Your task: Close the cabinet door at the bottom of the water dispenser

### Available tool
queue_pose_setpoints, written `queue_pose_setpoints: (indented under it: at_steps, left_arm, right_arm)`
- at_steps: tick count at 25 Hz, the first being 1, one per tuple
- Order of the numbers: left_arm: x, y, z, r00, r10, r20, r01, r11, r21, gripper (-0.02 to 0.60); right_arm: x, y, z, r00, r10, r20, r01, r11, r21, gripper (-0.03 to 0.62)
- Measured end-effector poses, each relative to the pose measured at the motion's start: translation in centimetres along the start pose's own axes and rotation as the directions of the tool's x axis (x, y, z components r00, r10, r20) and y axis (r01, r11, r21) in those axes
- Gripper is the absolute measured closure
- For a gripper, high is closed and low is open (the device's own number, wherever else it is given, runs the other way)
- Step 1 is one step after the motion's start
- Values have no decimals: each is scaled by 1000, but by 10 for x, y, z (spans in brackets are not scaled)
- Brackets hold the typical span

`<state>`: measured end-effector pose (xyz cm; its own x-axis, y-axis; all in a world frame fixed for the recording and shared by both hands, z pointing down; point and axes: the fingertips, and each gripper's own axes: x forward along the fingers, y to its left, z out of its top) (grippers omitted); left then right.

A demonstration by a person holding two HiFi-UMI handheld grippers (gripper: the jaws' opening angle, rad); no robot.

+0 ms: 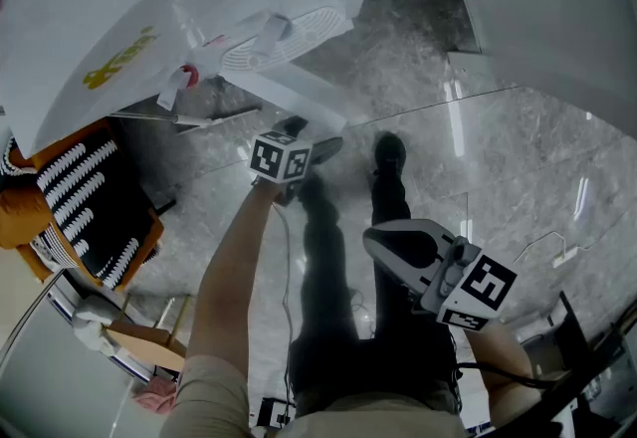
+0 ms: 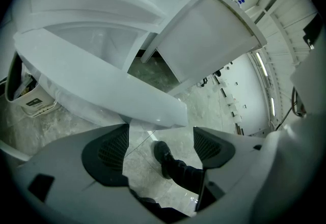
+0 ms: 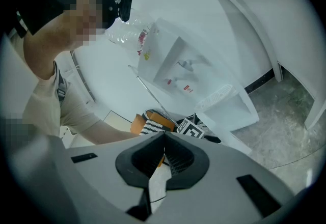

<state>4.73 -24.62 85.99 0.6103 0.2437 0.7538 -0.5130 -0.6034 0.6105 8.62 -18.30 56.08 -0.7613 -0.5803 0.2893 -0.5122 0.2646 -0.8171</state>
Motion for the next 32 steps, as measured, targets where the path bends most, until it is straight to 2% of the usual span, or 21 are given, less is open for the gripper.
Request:
queue_pose_setpoints:
  at_steps: [7,20,32]
  left_arm:
    - [7,-3,15,1000,8,-7,-8,999,44,219]
    - [21,-4,50,998,26,53,-29,998,57,219]
    - [31,-2,82,993,71,92,-79,993,88,219]
  right_arm:
    - [-2,-4,2,1000,-2,4,2,1000,2,579]
    - [-11,-16,4,1000,-22,3,22,1000,13,579]
    - [-20,-24,10,999,-30,15,30,999,20,579]
